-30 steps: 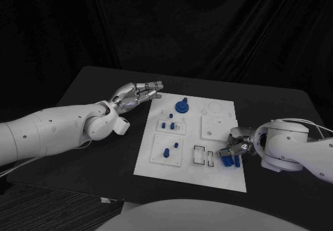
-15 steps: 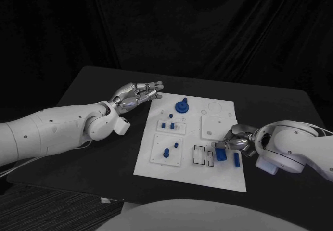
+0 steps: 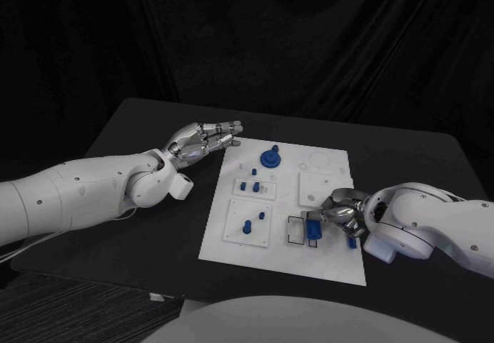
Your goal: Assemble the parts on the task board
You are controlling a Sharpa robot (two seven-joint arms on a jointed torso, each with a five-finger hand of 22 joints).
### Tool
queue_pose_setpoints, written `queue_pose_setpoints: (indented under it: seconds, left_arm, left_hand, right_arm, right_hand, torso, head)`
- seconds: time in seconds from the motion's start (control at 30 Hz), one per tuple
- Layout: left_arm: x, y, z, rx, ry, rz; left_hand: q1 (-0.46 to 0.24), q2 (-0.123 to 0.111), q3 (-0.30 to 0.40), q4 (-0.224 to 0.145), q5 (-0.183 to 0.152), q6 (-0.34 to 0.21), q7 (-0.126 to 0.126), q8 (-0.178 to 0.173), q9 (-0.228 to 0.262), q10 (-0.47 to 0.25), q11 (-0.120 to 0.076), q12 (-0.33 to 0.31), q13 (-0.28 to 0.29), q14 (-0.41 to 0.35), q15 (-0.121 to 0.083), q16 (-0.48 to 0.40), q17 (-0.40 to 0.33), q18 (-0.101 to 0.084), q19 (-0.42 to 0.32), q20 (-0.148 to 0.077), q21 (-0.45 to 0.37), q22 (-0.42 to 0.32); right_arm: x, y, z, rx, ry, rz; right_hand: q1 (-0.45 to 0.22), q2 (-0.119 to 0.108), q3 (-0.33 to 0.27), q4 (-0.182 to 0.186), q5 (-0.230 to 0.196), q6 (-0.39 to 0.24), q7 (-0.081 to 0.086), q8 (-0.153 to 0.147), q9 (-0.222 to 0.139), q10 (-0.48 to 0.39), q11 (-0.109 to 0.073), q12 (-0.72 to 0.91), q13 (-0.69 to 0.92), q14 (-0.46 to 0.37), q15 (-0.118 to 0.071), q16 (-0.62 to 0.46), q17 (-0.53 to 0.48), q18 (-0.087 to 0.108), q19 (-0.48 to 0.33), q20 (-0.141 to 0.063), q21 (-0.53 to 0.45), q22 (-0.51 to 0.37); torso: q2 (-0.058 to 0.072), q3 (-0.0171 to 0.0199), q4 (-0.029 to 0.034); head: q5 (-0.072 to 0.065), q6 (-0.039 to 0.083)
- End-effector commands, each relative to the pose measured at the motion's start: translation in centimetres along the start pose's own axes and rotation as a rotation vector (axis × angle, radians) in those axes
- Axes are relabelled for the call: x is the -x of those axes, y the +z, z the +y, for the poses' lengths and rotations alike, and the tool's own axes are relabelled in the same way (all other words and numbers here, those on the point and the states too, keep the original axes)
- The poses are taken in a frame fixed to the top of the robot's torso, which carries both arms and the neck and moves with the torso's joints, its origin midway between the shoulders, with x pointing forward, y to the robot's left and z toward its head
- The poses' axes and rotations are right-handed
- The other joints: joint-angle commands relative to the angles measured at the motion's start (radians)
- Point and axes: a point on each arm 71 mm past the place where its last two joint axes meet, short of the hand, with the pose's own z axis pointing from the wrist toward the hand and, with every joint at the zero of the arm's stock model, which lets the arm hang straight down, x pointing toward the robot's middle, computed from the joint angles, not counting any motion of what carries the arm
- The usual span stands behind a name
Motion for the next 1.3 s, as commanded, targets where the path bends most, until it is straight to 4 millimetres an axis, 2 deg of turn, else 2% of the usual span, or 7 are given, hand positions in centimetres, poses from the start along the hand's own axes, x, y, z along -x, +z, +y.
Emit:
queue_pose_setpoints:
  seconds: [0.03, 0.1, 0.17, 0.3, 0.5, 1.0, 1.3]
  left_arm:
    - [-0.1, 0.0, -0.3, -0.041, -0.017, 0.009]
    - [-0.1, 0.0, -0.3, -0.04, -0.017, 0.009]
    - [-0.1, -0.1, -0.2, -0.039, -0.017, 0.009]
    - [-0.1, -0.1, -0.2, -0.037, -0.018, 0.009]
    - [-0.1, -0.1, -0.2, -0.034, -0.02, 0.011]
    - [-0.1, -0.1, -0.1, -0.025, -0.024, 0.016]
    - [-0.1, -0.1, -0.1, -0.02, -0.027, 0.02]
  left_hand:
    - [0.011, 0.001, 0.009, 0.0, 0.006, 0.003, 0.003, 0.004, 0.001, -0.001, 0.005, 0.006, 0.001, 0.002, -0.002, 0.006, 0.0, -0.001, 0.003, -0.001, 0.004, 0.0]
    - [0.011, 0.001, 0.009, 0.0, 0.006, 0.003, 0.003, 0.004, 0.001, -0.001, 0.005, 0.006, 0.001, 0.002, -0.002, 0.006, 0.0, -0.001, 0.003, -0.001, 0.004, 0.0]
    - [0.011, 0.001, 0.009, 0.0, 0.006, 0.003, 0.003, 0.004, 0.001, -0.001, 0.005, 0.006, 0.001, 0.002, -0.002, 0.006, 0.0, -0.001, 0.003, -0.001, 0.004, 0.0]
    - [0.011, 0.001, 0.009, 0.0, 0.006, 0.003, 0.003, 0.004, 0.001, -0.001, 0.005, 0.006, 0.001, 0.002, -0.002, 0.006, 0.0, -0.001, 0.003, -0.001, 0.004, 0.0]
    - [0.011, 0.001, 0.01, 0.0, 0.006, 0.004, 0.004, 0.004, 0.001, -0.001, 0.005, 0.006, 0.001, 0.002, -0.001, 0.006, 0.0, -0.001, 0.004, -0.001, 0.004, -0.001]
    - [0.012, 0.002, 0.011, 0.0, 0.006, 0.007, 0.004, 0.005, 0.002, 0.0, 0.006, 0.007, 0.001, 0.003, 0.001, 0.008, 0.0, -0.002, 0.003, -0.001, 0.004, -0.003]
    - [0.012, 0.002, 0.012, 0.0, 0.007, 0.007, 0.005, 0.005, 0.002, -0.001, 0.006, 0.007, 0.001, 0.004, 0.002, 0.008, 0.0, -0.002, 0.003, -0.001, 0.004, -0.004]
  right_arm:
    - [-0.4, 0.3, 0.1, -0.001, -0.009, 0.0]
    - [-0.6, 0.4, 0.1, -0.003, -0.018, 0.004]
    - [-0.8, 0.5, 0.2, -0.005, -0.024, 0.009]
    - [-1.0, 0.7, 0.3, -0.008, -0.042, 0.012]
    - [-1.3, 0.8, 0.6, -0.003, -0.056, 0.016]
    - [-2.0, 0.5, 0.9, -0.005, -0.076, 0.047]
    - [-2.2, 0.5, 0.9, -0.013, -0.089, 0.066]
  right_hand:
    - [-0.014, 0.004, 0.08, -0.07, -0.041, -0.014, 0.002, 0.002, 0.001, 0.106, 0.007, 0.002, 0.263, 0.104, 0.006, 0.003, 0.263, 0.014, 0.023, 0.008, -0.005, 0.203]
    - [-0.02, 0.005, 0.077, -0.064, -0.064, -0.019, 0.003, 0.005, 0.002, 0.106, 0.008, 0.002, 0.263, 0.104, 0.007, 0.003, 0.263, 0.014, 0.023, 0.009, -0.006, 0.203]
    - [-0.033, 0.007, 0.068, -0.052, -0.126, -0.023, 0.005, 0.011, 0.004, 0.106, 0.01, 0.002, 0.263, 0.104, 0.008, 0.003, 0.263, 0.014, 0.023, 0.011, -0.007, 0.202]
    - [-0.037, 0.008, 0.062, -0.046, -0.161, -0.029, 0.007, 0.015, 0.004, 0.106, 0.012, 0.002, 0.263, 0.104, 0.009, 0.003, 0.263, 0.014, 0.023, 0.012, -0.008, 0.202]
    - [-0.047, 0.014, 0.051, -0.031, -0.205, -0.03, 0.008, 0.023, 0.003, 0.106, 0.013, 0.002, 0.263, 0.104, 0.011, 0.003, 0.263, 0.015, 0.023, 0.013, -0.009, 0.202]
    - [-0.051, 0.012, 0.038, -0.023, -0.25, -0.035, 0.009, 0.028, 0.0, 0.106, 0.014, 0.002, 0.263, 0.104, 0.011, 0.003, 0.263, 0.016, 0.022, 0.014, -0.014, 0.201]
    - [-0.056, -0.006, 0.001, -0.018, -0.339, -0.057, 0.014, 0.029, -0.007, 0.106, 0.019, 0.002, 0.263, 0.104, 0.015, 0.003, 0.263, 0.019, 0.016, 0.017, -0.029, 0.196]
  torso:
    - [0.0, -0.0001, 0.0001]
    - [0.0, 0.0, -0.0002]
    - [0.0, 0.0, -0.0002]
    - [0.0, 0.0, -0.0001]
    - [0.0, -0.0001, 0.0004]
    - [0.0, -0.0001, -0.0004]
    - [0.0, -0.0003, -0.0002]
  head:
    - [-0.001, 0.0]
    - [-0.001, 0.0]
    - [0.0, 0.0]
    - [0.0, 0.0]
    - [0.0, 0.0]
    - [0.005, 0.0]
    - [0.007, 0.0]
